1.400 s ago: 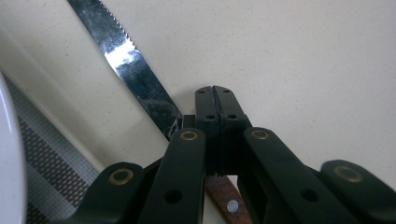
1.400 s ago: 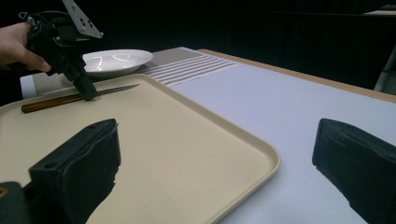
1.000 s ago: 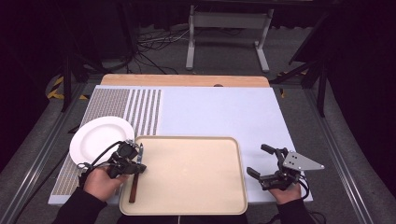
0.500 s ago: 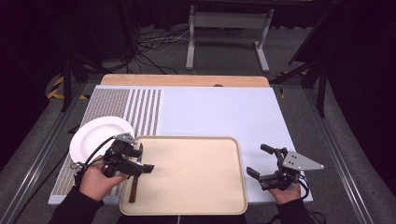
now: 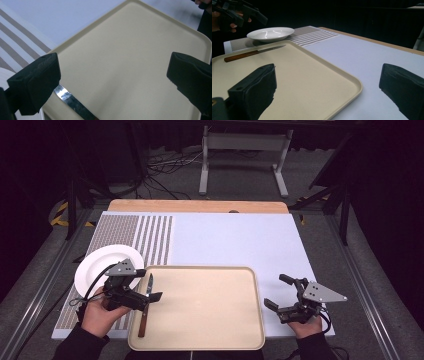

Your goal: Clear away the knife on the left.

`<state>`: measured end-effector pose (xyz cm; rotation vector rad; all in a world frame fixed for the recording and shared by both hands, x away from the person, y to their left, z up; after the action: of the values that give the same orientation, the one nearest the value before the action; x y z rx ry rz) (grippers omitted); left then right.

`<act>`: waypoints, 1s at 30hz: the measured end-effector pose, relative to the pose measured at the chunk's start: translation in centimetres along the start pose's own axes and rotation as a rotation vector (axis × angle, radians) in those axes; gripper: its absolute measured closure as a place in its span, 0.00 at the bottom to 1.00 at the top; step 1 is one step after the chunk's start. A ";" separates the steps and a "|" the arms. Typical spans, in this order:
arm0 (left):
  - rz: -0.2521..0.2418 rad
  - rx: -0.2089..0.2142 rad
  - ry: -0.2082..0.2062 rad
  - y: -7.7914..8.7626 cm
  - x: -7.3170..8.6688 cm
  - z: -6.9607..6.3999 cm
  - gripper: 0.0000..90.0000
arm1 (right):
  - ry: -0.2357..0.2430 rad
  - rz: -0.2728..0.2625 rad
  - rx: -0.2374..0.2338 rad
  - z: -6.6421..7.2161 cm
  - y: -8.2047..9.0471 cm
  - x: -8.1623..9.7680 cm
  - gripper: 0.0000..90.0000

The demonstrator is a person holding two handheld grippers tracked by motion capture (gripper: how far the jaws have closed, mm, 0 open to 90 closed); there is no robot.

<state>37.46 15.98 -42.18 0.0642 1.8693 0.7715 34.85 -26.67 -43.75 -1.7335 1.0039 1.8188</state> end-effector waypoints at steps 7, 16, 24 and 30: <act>-0.110 -0.127 -0.030 1.1 -0.2 1.2 0.04 | 0.000 0.002 0.001 0.0 0.0 0.0 0.02; -0.222 -0.052 -0.068 1.9 1.0 1.6 0.04 | 0.000 0.000 -0.001 0.0 0.0 0.0 0.02; -0.328 0.023 -0.071 2.8 1.7 1.7 0.03 | 0.000 -0.001 -0.001 0.0 0.0 0.0 0.02; -0.377 0.009 -0.116 3.2 2.8 2.2 0.04 | 0.003 0.001 -0.001 -0.1 0.0 0.0 0.02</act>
<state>37.19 20.66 -43.21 -0.2276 1.7072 0.4874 34.87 -26.77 -43.78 -1.7366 1.0049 1.8181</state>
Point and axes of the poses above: each handheld gripper's, and its own axes: y roughly backward along the jaws, x roughly out of its underside, z roughly to its left, the point moved 6 cm from there along -y, roughly forward along the jaws, and after that the axes turned 9 degrees about x, right-handed, at the moved point
